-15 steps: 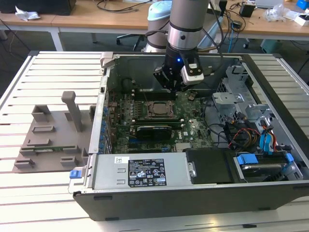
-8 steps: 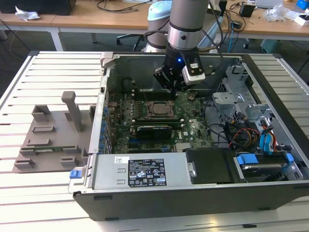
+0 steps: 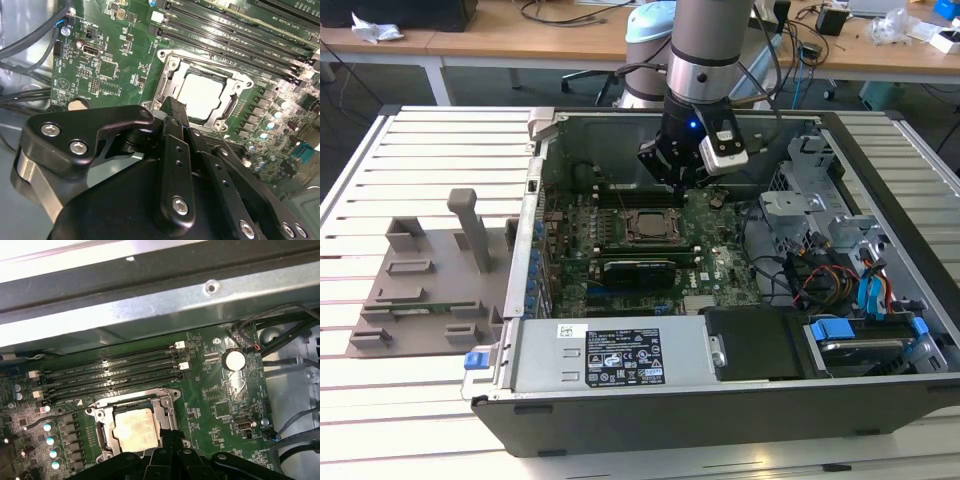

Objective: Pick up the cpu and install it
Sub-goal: 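Install the first cpu locking lever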

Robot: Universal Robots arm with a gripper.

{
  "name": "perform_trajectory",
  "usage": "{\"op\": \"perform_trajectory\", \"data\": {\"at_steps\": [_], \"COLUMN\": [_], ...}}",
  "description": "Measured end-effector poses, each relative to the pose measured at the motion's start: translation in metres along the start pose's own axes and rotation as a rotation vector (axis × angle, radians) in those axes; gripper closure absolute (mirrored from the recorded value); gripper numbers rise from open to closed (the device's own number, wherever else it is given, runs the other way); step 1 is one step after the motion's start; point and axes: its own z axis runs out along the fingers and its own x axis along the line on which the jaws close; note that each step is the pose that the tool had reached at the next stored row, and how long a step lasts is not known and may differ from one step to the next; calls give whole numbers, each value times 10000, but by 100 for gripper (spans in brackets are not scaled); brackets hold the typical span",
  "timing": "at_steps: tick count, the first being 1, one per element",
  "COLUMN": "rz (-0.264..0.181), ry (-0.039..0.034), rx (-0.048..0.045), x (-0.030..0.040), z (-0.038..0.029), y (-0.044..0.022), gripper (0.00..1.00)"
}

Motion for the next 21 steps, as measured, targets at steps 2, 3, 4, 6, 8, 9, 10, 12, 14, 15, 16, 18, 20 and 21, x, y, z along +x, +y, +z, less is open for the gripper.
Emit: {"op": "perform_trajectory", "data": {"at_steps": [2,3,4,6,8,9,10,12,14,15,16,18,20,21], "rz": [-89,-151,-203,-383,-478,-540,-587,-691,-894,-936,-983,-1071,-1224,-1301], "ry": [-2,-4,-5,-9,-12,-13,-14,-17,-21,-22,-23,-26,-29,-31], "rx": [1,1,1,2,3,3,3,3,6,7,6,7,8,8], "x": [0,0,0,0,0,0,0,0,0,0,0,0,0,0], "z": [0,0,0,0,0,0,0,0,0,0,0,0,0,0], "y": [0,0,0,0,0,0,0,0,0,0,0,0,0,0], "gripper": [89,89,89,89,89,89,89,89,89,89,89,89,89,89]}}
